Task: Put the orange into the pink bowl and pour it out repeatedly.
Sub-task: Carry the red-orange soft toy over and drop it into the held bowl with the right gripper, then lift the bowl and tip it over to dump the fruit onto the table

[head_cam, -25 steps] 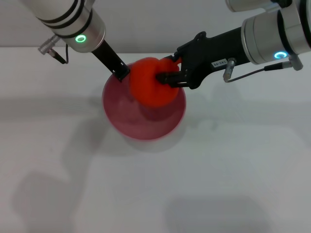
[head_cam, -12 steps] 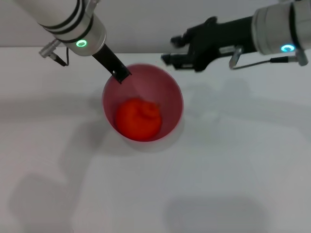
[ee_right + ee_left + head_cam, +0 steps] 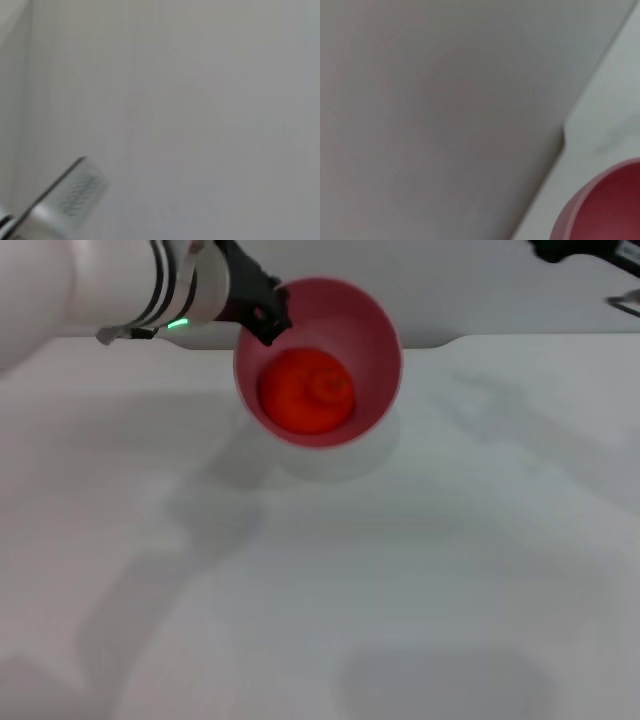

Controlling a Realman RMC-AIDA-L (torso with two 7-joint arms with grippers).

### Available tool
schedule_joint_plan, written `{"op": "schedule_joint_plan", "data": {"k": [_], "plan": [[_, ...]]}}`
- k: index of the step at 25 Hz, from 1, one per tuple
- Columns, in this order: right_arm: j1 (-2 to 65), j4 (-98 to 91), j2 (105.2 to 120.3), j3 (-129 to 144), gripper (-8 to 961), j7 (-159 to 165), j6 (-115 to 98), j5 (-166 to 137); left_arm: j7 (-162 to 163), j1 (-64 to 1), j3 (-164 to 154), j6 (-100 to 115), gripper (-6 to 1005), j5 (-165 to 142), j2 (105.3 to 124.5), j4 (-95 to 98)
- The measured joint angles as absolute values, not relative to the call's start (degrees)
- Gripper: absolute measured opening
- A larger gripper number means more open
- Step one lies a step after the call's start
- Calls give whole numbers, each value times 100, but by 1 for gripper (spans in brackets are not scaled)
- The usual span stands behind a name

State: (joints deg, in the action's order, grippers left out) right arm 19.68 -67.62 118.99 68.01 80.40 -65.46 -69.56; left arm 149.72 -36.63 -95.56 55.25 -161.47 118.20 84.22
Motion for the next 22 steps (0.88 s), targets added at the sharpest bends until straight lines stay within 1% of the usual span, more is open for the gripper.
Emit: {"op": "schedule_joint_plan", "data": {"k": [4,5,6,8,12,14,15,16,22], "plan": [[1686,-5865,11908,6770,444,6764,-6573,-5410,14918,-3083,-10038,4557,44,-16420,11814,8682],[1686,-5865,11908,6770,444,6764,-6573,-5410,14868,-2922,-10150,4190,44,-16489,11810,8706],[1663,-5629,11904,6768,445,6507,-6628,-5082,14868,-2922,-10150,4190,44,-16489,11810,8706],[1651,-5022,11892,6750,445,5904,-6867,-4299,14505,-2321,-10478,2766,44,-16544,11814,8638],[1681,-4615,11887,6686,445,5614,-7033,-3938,14024,-1751,-10838,1486,44,-16545,11818,8601],[1708,-4472,11887,6648,445,5572,-7063,-3842,13701,-1553,-11022,967,44,-16545,11823,8577],[1708,-4472,11887,6648,445,5572,-7063,-3842,13701,-1553,-11022,967,44,-16545,11823,8577],[1708,-4459,11886,6641,444,5569,-7071,-3834,13204,-1387,-11257,377,44,-16544,11828,8421],[1722,-4424,11887,6644,444,5559,-7127,-3821,12610,-1254,-11654,-964,44,-16539,11842,7890]]}}
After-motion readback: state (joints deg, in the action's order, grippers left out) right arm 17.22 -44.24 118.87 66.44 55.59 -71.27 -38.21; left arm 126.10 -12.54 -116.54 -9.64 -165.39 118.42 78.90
